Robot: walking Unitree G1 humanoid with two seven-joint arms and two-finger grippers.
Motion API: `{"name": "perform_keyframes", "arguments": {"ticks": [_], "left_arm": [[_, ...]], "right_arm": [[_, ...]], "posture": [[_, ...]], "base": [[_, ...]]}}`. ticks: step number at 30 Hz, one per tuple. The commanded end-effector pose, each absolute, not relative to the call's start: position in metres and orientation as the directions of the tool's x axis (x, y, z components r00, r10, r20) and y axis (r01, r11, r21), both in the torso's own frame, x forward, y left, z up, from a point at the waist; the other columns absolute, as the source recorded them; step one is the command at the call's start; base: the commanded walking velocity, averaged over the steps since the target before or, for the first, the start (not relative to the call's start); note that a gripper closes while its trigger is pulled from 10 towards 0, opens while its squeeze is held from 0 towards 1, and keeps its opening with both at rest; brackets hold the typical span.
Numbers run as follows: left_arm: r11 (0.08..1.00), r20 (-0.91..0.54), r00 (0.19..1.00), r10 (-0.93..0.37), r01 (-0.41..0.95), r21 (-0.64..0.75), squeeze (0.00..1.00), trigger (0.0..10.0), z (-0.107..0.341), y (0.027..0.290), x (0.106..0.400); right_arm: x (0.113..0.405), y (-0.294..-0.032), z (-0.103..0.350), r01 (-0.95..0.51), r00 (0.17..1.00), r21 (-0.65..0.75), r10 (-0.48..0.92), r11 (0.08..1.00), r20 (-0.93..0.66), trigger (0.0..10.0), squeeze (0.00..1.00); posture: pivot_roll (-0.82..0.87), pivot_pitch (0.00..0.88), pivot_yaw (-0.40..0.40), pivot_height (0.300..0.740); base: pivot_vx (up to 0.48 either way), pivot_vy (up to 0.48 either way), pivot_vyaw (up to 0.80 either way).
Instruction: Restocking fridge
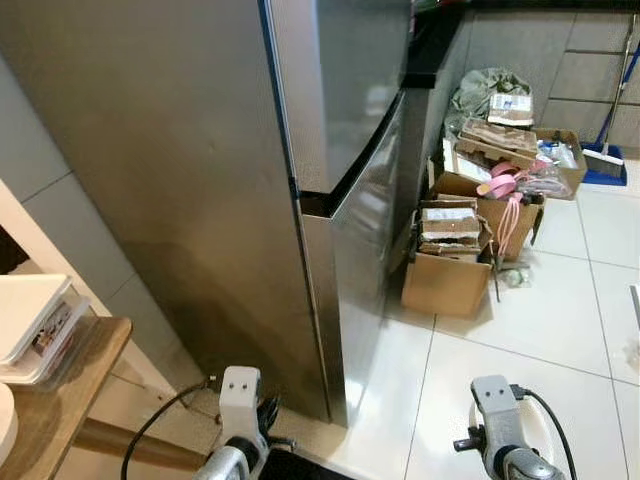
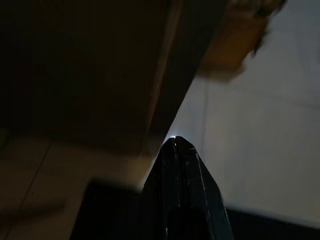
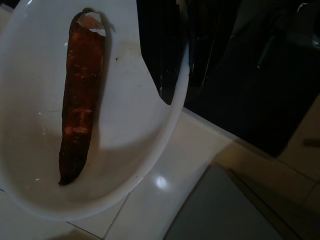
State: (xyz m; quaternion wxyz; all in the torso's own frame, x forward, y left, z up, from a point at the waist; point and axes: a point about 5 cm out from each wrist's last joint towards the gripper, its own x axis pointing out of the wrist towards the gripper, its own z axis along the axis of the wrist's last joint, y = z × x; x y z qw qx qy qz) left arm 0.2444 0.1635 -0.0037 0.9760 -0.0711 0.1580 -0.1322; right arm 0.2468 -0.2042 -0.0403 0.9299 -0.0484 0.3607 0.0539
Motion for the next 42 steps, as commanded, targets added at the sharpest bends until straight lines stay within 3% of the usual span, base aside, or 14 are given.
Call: {"name": "perform_keyframes", "arguments": {"ticks": [1,7,18,20,21,22,24,42], "left_arm": [[0.943,-0.238,0.915,-0.327,0.297,-0.151,0.00,0.0,0.006,0.165,0.246],[0.902,-0.167,0.886,-0.432,0.426,-0.073,0.00,0.0,0.021,0.150,0.251],[0.911,-0.121,0.906,-0.406,0.411,0.019,0.00,0.0,0.037,0.149,0.270],[0.935,-0.074,0.935,-0.347,0.352,0.052,0.00,2.2,0.050,0.153,0.285],[0.935,-0.072,0.936,-0.346,0.350,0.054,0.00,4.9,0.052,0.153,0.288],[0.935,-0.072,0.935,-0.346,0.351,0.059,0.00,4.9,0.053,0.153,0.289],[0.934,-0.073,0.936,-0.345,0.350,0.070,0.00,9.7,0.056,0.152,0.295],[0.956,-0.074,0.958,-0.276,0.281,0.079,0.00,10.0,0.078,0.142,0.336]], "right_arm": [[0.248,-0.206,-0.038,-0.134,0.746,-0.052,0.066,0.990,-0.662,10.0,0.00],[0.248,-0.209,-0.037,-0.136,0.748,-0.056,0.065,0.989,-0.661,10.0,0.00],[0.250,-0.212,-0.035,-0.132,0.753,-0.058,0.063,0.990,-0.655,10.0,0.00],[0.252,-0.213,-0.034,-0.132,0.756,-0.060,0.061,0.989,-0.652,10.0,0.00],[0.252,-0.213,-0.034,-0.132,0.756,-0.060,0.061,0.989,-0.651,10.0,0.00],[0.252,-0.213,-0.034,-0.132,0.756,-0.060,0.061,0.989,-0.651,10.0,0.00],[0.252,-0.213,-0.033,-0.133,0.757,-0.060,0.062,0.989,-0.650,10.0,0.00],[0.255,-0.218,-0.029,-0.131,0.778,-0.072,0.058,0.989,-0.626,10.0,0.00]], "posture": [[0.05,0.101,0.037,0.740],[0.04,0.107,0.035,0.740],[0.04,0.119,0.029,0.740],[0.05,0.122,0.024,0.740],[0.05,0.122,0.024,0.740],[0.05,0.122,0.024,0.740],[0.05,0.126,0.024,0.740],[0.04,0.186,0.023,0.740]], "base": [[0.000,0.000,0.00],[0.000,0.000,0.00],[0.000,0.000,0.00],[0.000,0.000,0.00],[0.000,0.000,0.00],[0.000,0.000,0.00],[0.000,0.000,0.00],[0.000,0.000,0.00]]}}
